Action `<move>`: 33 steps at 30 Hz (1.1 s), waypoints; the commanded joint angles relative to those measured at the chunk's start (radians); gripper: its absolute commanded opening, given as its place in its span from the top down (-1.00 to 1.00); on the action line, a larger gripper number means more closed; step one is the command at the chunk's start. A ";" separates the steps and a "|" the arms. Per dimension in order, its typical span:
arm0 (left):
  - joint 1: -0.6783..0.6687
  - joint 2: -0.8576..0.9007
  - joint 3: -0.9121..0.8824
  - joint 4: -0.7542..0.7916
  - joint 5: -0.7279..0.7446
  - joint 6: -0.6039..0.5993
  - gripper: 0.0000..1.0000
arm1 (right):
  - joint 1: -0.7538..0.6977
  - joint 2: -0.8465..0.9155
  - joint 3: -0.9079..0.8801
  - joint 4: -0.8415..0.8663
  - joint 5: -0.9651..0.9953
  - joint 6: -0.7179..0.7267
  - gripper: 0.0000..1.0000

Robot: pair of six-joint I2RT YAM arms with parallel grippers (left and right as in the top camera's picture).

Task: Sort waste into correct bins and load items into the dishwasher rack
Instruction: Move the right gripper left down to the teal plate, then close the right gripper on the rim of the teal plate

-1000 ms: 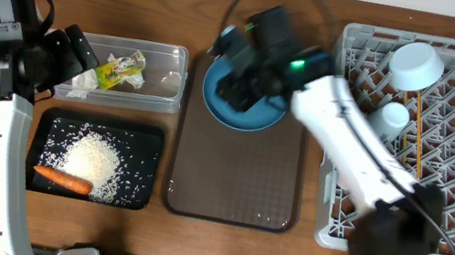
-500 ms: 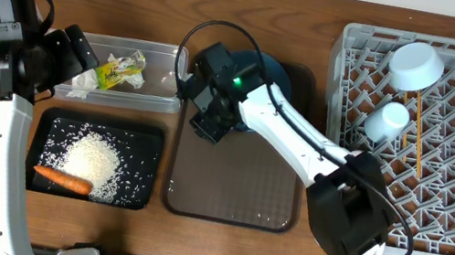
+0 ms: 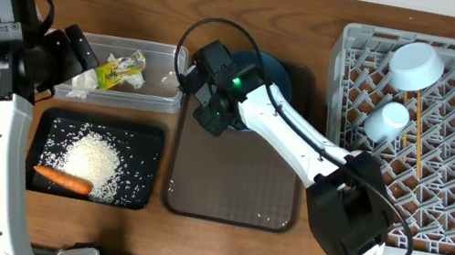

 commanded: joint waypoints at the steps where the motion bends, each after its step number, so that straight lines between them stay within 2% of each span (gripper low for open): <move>1: 0.005 -0.009 0.014 -0.003 -0.005 0.006 -0.96 | 0.004 0.034 -0.005 -0.002 0.019 -0.008 0.16; 6: 0.005 -0.009 0.014 -0.003 -0.005 0.006 -0.96 | 0.004 0.089 -0.005 -0.001 0.019 0.013 0.17; 8: 0.005 -0.009 0.014 -0.003 -0.005 0.006 -0.96 | 0.003 0.100 -0.005 -0.005 0.019 0.019 0.30; 11: 0.005 -0.009 0.014 -0.003 -0.005 0.006 -0.96 | 0.003 0.100 -0.005 -0.004 0.020 0.018 0.62; 12: 0.005 -0.009 0.014 -0.003 -0.005 0.006 -0.96 | 0.003 0.099 -0.004 -0.004 0.020 0.018 0.64; 24: 0.005 -0.009 0.014 -0.003 -0.005 0.006 -0.96 | 0.003 0.071 0.017 -0.025 0.064 0.018 0.57; 33: 0.005 -0.009 0.014 -0.003 -0.005 0.006 -0.96 | -0.003 0.063 0.017 -0.022 0.064 0.018 0.60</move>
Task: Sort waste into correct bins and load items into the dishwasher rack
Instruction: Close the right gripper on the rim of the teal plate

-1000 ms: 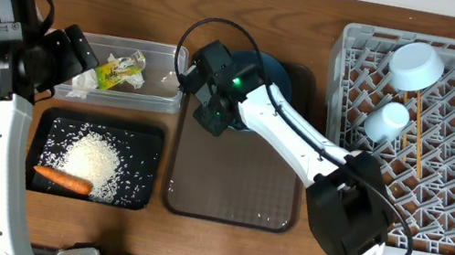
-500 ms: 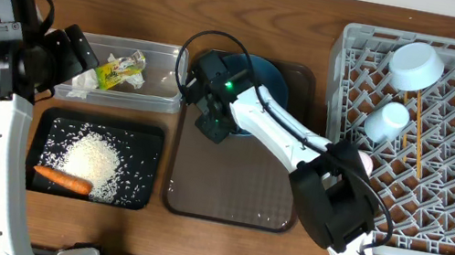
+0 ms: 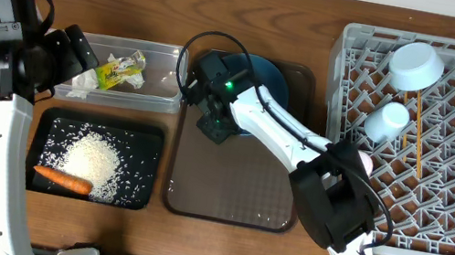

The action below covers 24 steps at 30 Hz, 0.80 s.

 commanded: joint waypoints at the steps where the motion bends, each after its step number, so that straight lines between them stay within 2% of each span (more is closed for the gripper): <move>1: 0.005 -0.009 0.014 -0.003 -0.006 0.006 -0.96 | -0.003 -0.037 0.019 0.003 0.012 0.006 0.60; 13: 0.005 -0.009 0.014 -0.003 -0.006 0.006 -0.96 | -0.013 -0.041 0.079 -0.002 0.012 0.006 0.49; 21: 0.005 -0.009 0.014 -0.003 -0.006 0.006 -0.96 | -0.013 -0.041 0.079 -0.034 0.012 0.006 0.51; 24: 0.005 -0.009 0.014 -0.003 -0.006 0.006 -0.96 | -0.015 -0.040 0.079 -0.038 0.012 0.006 0.59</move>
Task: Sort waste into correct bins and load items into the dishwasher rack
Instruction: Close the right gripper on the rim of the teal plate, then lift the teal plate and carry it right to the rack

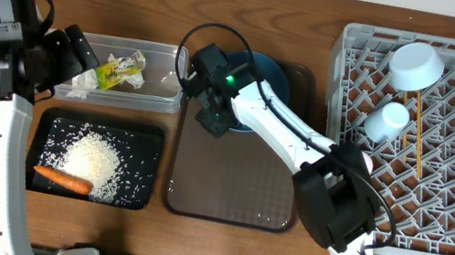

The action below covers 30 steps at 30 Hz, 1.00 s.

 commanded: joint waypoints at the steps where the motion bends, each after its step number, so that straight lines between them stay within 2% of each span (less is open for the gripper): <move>1: 0.005 -0.009 0.014 -0.003 -0.005 0.006 -0.96 | -0.011 -0.038 0.019 0.000 0.006 0.005 0.63; 8: 0.005 -0.009 0.014 -0.003 -0.005 0.006 -0.96 | -0.011 -0.038 0.019 0.001 0.005 0.005 0.97; 15: 0.005 -0.009 0.014 -0.003 -0.005 0.006 -0.96 | -0.012 -0.083 0.024 -0.021 -0.006 0.006 0.98; 21: 0.005 -0.009 0.014 -0.003 -0.005 0.006 -0.96 | -0.030 -0.214 0.025 -0.021 -0.006 0.018 0.98; 25: 0.005 -0.009 0.014 -0.003 -0.005 0.006 -0.96 | -0.080 -0.342 0.025 -0.018 -0.006 0.077 0.98; 30: 0.005 -0.009 0.014 -0.003 -0.005 0.006 -0.96 | -0.216 -0.525 0.025 -0.002 -0.040 0.154 0.98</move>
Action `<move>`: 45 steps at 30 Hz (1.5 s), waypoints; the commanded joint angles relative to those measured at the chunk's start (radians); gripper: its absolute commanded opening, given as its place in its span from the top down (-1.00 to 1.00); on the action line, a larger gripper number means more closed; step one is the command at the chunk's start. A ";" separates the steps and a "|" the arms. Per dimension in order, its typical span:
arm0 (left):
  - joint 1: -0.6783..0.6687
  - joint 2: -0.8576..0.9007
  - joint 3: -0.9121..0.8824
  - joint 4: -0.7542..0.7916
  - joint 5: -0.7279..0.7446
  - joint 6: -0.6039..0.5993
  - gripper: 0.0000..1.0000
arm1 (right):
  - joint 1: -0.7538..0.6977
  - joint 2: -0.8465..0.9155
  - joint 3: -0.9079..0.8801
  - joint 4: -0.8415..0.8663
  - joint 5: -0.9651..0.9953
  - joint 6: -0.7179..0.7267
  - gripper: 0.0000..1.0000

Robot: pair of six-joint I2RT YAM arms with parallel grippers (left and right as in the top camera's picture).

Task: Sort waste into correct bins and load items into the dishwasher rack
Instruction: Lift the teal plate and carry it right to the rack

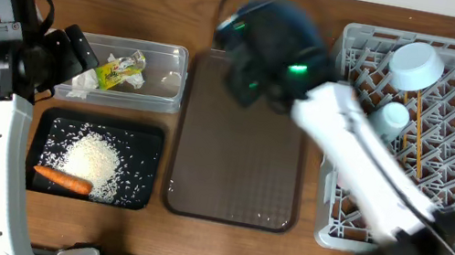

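My right gripper [242, 76], blurred by motion, is shut on the rim of a dark blue plate [276, 17] and holds it above the far end of the brown tray [233, 175]. The grey dishwasher rack [435, 218] stands to the right with a white bowl [415, 64], a white cup [386, 119] and a chopstick [418, 132] in it. Over the left end of the clear bin [155, 88] my left gripper [81, 52] stands open and empty. A green wrapper [121, 69] and a tissue lie in that bin.
A black bin [146, 144] at the front left holds rice [94, 161] and a carrot [61, 179]. The right arm stretches across the rack's near left corner. Wooden table surrounds everything.
The right gripper has risen and shifted right and away with the blue plate, which has left the tray. The right arm now reaches in over the rack's corner. The left arm is unchanged.
The right gripper was at the left rim of the blue plate on the tray's far end through all three earlier moments, shifting only slightly. Now the plate is lifted off the tray in that gripper. The left arm stayed over the clear bin throughout.
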 commanded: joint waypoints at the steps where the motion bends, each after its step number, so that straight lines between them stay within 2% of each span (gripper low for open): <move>1: 0.005 -0.009 0.014 -0.002 -0.006 0.006 -0.96 | -0.123 -0.136 0.016 0.006 -0.039 0.092 0.98; 5: 0.005 -0.009 0.014 -0.002 -0.006 0.006 -0.96 | -0.301 -0.237 0.016 0.008 -0.170 0.172 0.98; 10: 0.005 -0.009 0.014 -0.002 -0.006 0.006 -0.96 | -0.650 -0.332 0.016 -0.004 -0.491 0.271 0.98; 15: 0.005 -0.009 0.014 -0.002 -0.006 0.006 -0.96 | -0.933 -0.345 0.016 -0.065 -0.686 0.285 0.98; 23: 0.005 -0.009 0.014 -0.002 -0.006 0.006 -0.96 | -1.252 -0.326 0.004 -0.219 -0.719 0.286 0.98; 29: 0.005 -0.009 0.014 -0.002 -0.006 0.006 -0.96 | -1.356 -0.321 -0.053 -0.248 -0.685 0.287 0.98; 33: 0.005 -0.009 0.014 -0.002 -0.006 0.006 -0.96 | -1.394 -0.321 -0.101 -0.294 -0.328 0.287 0.98; 36: 0.005 -0.009 0.014 -0.002 -0.006 0.006 -0.96 | -1.392 -0.321 -0.134 -0.298 -0.229 0.286 0.98; 45: 0.005 -0.009 0.014 -0.002 -0.006 0.006 -0.96 | -1.308 -0.321 -0.312 -0.189 -0.203 0.268 0.98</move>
